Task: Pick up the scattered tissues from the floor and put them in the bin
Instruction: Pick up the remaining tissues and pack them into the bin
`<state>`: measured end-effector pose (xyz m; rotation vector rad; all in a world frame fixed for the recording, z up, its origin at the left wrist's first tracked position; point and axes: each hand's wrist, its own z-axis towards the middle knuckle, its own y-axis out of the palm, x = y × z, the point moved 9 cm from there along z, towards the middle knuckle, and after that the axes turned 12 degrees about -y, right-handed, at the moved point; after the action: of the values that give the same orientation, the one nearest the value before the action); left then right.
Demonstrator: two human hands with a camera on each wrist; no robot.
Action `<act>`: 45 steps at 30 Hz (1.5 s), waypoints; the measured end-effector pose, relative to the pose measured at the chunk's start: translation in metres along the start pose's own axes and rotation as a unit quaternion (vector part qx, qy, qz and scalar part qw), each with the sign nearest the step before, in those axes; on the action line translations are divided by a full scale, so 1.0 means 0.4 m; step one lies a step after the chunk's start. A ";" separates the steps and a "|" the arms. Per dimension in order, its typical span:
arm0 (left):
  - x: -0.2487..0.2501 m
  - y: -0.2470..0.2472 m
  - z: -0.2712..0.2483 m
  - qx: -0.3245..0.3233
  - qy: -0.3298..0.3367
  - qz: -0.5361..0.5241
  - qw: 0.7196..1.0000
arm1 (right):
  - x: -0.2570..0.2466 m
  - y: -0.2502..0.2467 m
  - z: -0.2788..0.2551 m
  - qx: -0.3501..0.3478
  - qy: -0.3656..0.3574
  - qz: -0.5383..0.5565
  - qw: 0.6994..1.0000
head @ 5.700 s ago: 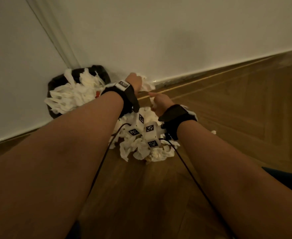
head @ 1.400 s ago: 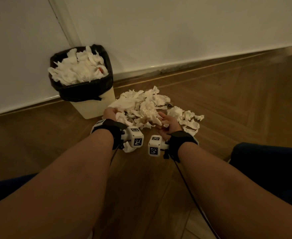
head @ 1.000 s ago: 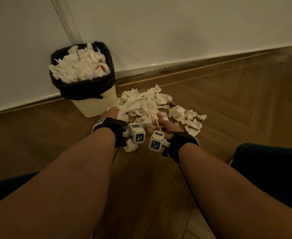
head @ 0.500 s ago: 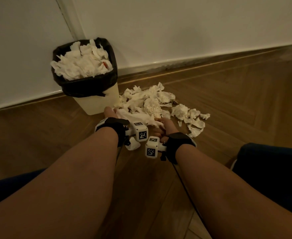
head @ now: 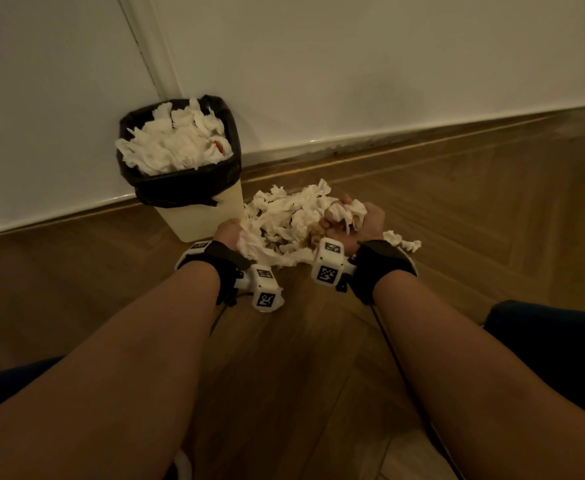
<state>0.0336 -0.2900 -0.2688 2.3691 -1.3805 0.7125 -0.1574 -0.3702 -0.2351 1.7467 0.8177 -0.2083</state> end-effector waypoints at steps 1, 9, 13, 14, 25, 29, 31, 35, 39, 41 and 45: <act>0.001 0.021 -0.012 -0.053 -0.017 -0.046 0.997 | -0.018 0.014 -0.001 -0.005 -0.009 0.009 1.000; 0.192 0.045 -0.177 -0.071 0.096 -0.061 0.991 | -0.173 0.152 -0.034 -0.004 -0.077 0.022 0.997; 0.295 0.055 -0.311 -0.077 0.178 -0.057 0.979 | -0.234 0.263 -0.098 -0.021 -0.116 0.001 0.993; 0.318 0.053 -0.346 -0.087 0.195 -0.065 0.975 | -0.246 0.289 -0.113 -0.024 -0.126 0.001 0.992; 0.507 -0.048 -0.631 -0.089 0.338 -0.060 0.935 | -0.281 0.589 -0.232 -0.120 -0.152 0.043 0.980; 0.546 -0.086 -0.647 -0.079 0.355 -0.084 0.928 | -0.230 0.664 -0.216 -0.143 -0.124 0.035 0.981; 0.551 -0.110 -0.637 -0.073 0.355 -0.092 0.927 | -0.195 0.690 -0.200 -0.149 -0.108 0.035 0.982; 0.564 -0.166 -0.571 -0.040 0.354 -0.103 0.929 | -0.126 0.734 -0.143 -0.160 -0.096 0.013 0.982; 0.582 -0.207 -0.496 -0.005 0.357 -0.135 0.924 | -0.072 0.760 -0.069 -0.168 -0.083 0.004 0.982; 0.586 -0.214 -0.445 -0.001 0.357 -0.142 0.923 | -0.041 0.757 -0.021 -0.171 -0.080 0.014 0.982; 0.599 -0.239 -0.358 0.050 0.357 -0.081 0.929 | 0.042 0.736 0.058 -0.159 -0.064 0.016 0.985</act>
<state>0.1783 -0.3450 -0.0177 1.9322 -0.8345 1.4329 0.0427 -0.4192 -0.0228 1.4307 0.6870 -0.1573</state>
